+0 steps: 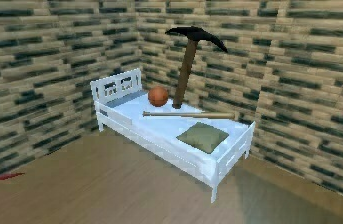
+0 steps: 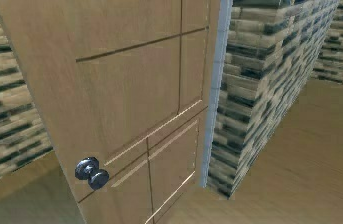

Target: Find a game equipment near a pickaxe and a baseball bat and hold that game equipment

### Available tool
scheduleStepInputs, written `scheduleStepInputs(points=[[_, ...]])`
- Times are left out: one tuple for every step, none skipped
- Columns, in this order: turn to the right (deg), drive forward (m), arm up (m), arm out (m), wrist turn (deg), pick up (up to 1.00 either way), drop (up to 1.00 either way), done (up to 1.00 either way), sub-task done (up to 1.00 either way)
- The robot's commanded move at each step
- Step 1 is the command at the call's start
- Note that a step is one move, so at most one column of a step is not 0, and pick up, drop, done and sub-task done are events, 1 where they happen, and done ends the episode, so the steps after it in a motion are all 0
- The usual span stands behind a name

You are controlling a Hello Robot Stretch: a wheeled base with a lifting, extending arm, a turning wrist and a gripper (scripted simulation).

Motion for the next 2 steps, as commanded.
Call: scheduleStepInputs(points=[[6.0, 0.0, 0.0, 0.0, 0.0, 0.0, 0.0, 0.0, 0.0], [0.0, 0.1, 0.0, 0.0, 0.0, 0.0, 0.0, 0.0, 0.0]])
